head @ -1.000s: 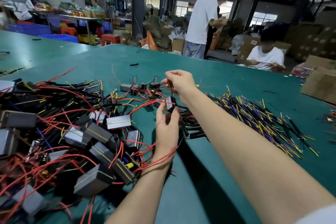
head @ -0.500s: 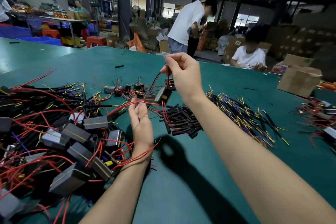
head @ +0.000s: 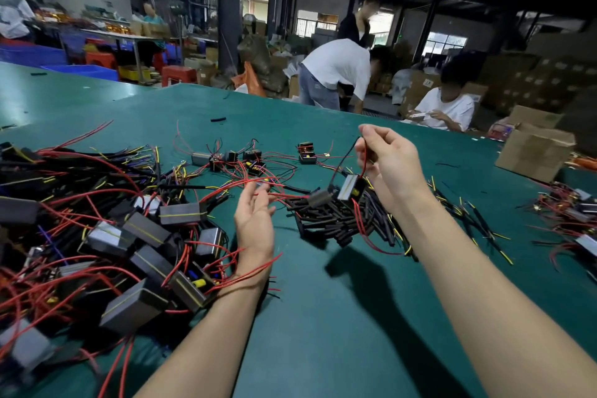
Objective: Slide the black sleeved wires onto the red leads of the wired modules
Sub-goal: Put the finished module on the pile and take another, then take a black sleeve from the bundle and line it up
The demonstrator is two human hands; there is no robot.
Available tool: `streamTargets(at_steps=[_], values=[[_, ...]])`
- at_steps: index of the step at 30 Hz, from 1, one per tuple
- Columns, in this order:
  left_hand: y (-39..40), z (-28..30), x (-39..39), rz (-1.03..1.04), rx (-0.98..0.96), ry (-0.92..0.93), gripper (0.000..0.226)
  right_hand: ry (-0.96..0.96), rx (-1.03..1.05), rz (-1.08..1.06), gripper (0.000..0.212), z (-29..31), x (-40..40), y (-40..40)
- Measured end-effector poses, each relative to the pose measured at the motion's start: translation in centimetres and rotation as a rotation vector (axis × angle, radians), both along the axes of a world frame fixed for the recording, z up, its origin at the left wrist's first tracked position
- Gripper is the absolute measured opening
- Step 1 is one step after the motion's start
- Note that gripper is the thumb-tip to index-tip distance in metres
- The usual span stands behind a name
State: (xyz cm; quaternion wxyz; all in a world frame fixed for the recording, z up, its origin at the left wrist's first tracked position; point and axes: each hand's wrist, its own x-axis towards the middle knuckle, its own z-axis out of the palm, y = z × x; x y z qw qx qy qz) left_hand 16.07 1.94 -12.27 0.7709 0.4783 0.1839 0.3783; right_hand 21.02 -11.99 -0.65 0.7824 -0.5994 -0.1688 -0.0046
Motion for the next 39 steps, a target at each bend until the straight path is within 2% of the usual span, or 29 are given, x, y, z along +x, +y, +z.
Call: streamTargets(at_steps=[2, 5, 7, 10, 12, 13, 14, 15, 16, 17, 18, 19, 21, 23, 25, 28, 33, 36, 39], values=[[-0.5, 0.1, -0.4, 0.038, 0.124, 0.079, 0.027, 0.022, -0.020, 0.079, 0.009, 0.0, -0.8, -0.6], [-1.1, 0.0, -1.3, 0.059, 0.379, 0.224, 0.034, 0.051, -0.058, 0.167, 0.009, -0.2, -2.1, -1.9], [-1.5, 0.5, -2.0, -0.003, 0.628, 0.351, 0.042, 0.076, -0.064, 0.210, 0.008, -0.5, -2.9, -2.7], [-2.8, 1.7, -2.8, 0.065, 1.121, 0.727, 0.054, 0.153, -0.043, 0.250, 0.008, -1.4, -3.9, -3.7], [-3.8, 2.6, -3.3, 0.213, 1.254, 0.710, 0.050, 0.204, -0.028, 0.250, 0.007, -2.4, -4.3, -4.1], [-4.3, 2.9, -3.5, 0.264, 1.268, 0.591, 0.046, 0.224, -0.006, 0.246, 0.007, -3.0, -4.4, -4.2], [-4.8, 3.1, -3.5, 0.231, 1.251, 0.436, 0.042, 0.244, 0.034, 0.242, 0.008, -3.6, -4.5, -4.3], [-5.2, 3.3, -3.5, 0.090, 1.162, 0.268, 0.040, 0.265, 0.088, 0.235, 0.009, -4.2, -4.6, -4.4], [-5.6, 3.4, -3.5, -0.139, 0.998, 0.127, 0.039, 0.280, 0.141, 0.226, 0.010, -4.7, -4.5, -4.5], [-6.2, 3.4, -3.7, -0.400, 0.818, 0.047, 0.040, 0.283, 0.176, 0.215, 0.012, -5.2, -4.5, -4.7], [-6.8, 3.0, -3.7, -0.577, 0.718, 0.023, 0.045, 0.277, 0.184, 0.202, 0.012, -5.6, -4.4, -4.9], [-7.2, 2.6, -3.7, -0.650, 0.759, 0.027, 0.054, 0.262, 0.171, 0.184, 0.011, -5.9, -4.4, -5.1], [-7.6, 1.3, -3.4, -0.618, 1.012, 0.086, 0.061, 0.212, 0.114, 0.127, 0.010, -6.5, -4.2, -5.8], [-7.4, 0.6, -3.2, -0.496, 1.145, 0.099, 0.047, 0.139, 0.029, 0.047, 0.012, -6.9, -3.8, -6.7], [-7.2, 0.6, -3.1, -0.461, 1.126, 0.087, 0.028, 0.109, -0.024, -0.021, 0.010, -7.4, -3.5, -7.7], [-6.8, 0.7, -3.0, -0.525, 1.121, 0.104, 0.013, 0.125, -0.033, -0.055, 0.011, -8.2, -3.2, -8.7], [-5.6, 1.1, -3.1, -0.467, 1.326, 0.186, 0.016, 0.134, -0.056, -0.037, 0.011, -9.0, -2.9, -8.4], [-5.6, 1.2, -3.2, -0.433, 1.309, 0.162, 0.022, 0.175, -0.015, -0.003, 0.011, -9.2, -2.7, -8.3], [-6.0, 0.8, -3.2, -0.460, 1.231, 0.175, 0.015, 0.230, 0.039, 0.049, 0.012, -9.3, -2.7, -8.5]])
